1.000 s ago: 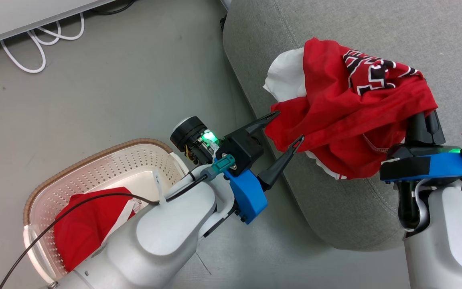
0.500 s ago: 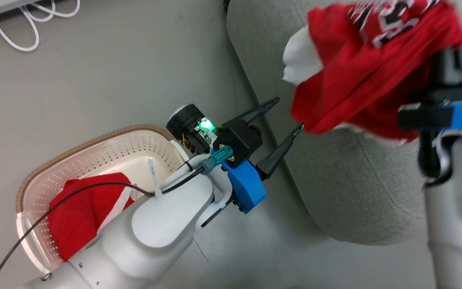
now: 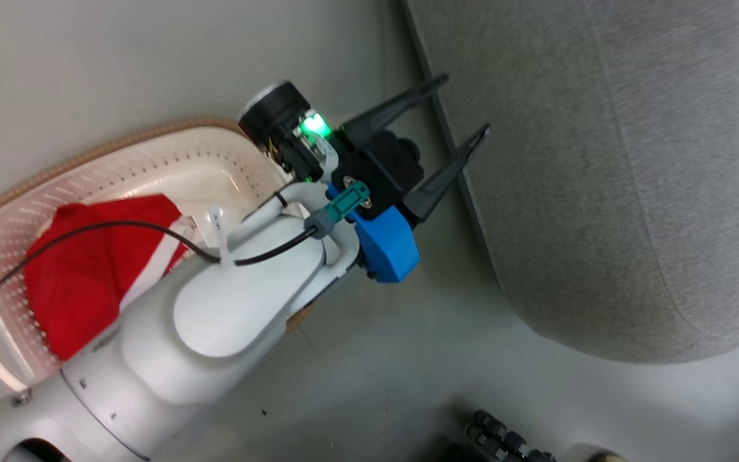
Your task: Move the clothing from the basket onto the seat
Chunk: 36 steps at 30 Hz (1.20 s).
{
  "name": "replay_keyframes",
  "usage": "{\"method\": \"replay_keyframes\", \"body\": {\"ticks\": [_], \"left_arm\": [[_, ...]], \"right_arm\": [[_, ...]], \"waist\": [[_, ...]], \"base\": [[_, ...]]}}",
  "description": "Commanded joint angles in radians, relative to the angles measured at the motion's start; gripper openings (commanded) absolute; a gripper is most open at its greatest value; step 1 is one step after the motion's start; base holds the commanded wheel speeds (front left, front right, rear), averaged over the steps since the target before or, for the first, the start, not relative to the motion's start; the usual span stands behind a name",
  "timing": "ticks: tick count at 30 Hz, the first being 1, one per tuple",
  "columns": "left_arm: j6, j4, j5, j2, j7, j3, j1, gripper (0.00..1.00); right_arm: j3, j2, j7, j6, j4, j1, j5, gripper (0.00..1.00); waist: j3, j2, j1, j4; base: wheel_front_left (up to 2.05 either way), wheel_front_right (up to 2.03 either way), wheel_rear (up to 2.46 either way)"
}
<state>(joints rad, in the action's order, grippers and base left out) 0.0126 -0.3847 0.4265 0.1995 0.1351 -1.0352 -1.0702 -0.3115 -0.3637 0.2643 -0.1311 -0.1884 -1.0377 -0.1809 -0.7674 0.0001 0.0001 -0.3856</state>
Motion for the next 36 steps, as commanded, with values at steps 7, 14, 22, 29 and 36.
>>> {"method": "replay_keyframes", "body": {"ticks": [7,14,22,29,36], "left_arm": [[0.0,0.07,-0.039,0.038,-0.038,-0.004,-0.082,1.0],[0.004,0.111,-0.058,0.042,-0.055,-0.022,-0.107,1.0],[-0.003,0.133,-0.055,0.053,-0.059,-0.027,-0.11,1.0],[-0.009,0.136,-0.048,0.049,-0.049,-0.027,-0.116,1.0],[-0.015,0.123,-0.042,0.043,-0.029,-0.028,-0.11,1.0]], "right_arm": [[-0.18,-0.138,0.0,0.0,-0.088,-0.099,-0.047,0.0],[-0.266,-0.171,0.0,0.001,-0.217,-0.06,-0.031,0.0],[-0.277,-0.089,0.0,0.001,-0.332,0.017,0.003,0.0],[-0.276,0.002,0.0,0.001,-0.402,0.081,0.018,0.0],[-0.275,0.04,0.0,0.001,-0.4,0.113,0.016,1.0]], "waist": [[-0.178,-0.0001,-0.0001,0.004],[-0.234,-0.0001,-0.0001,0.018],[-0.247,-0.0001,-0.0001,0.021],[-0.243,-0.0001,-0.0001,0.031],[-0.218,-0.0001,-0.0001,0.041]], "base": [[0.0,0.0,0.0],[0.0,0.0,0.0],[0.0,0.0,0.0],[0.0,0.0,0.0],[0.0,0.0,0.0]]}}
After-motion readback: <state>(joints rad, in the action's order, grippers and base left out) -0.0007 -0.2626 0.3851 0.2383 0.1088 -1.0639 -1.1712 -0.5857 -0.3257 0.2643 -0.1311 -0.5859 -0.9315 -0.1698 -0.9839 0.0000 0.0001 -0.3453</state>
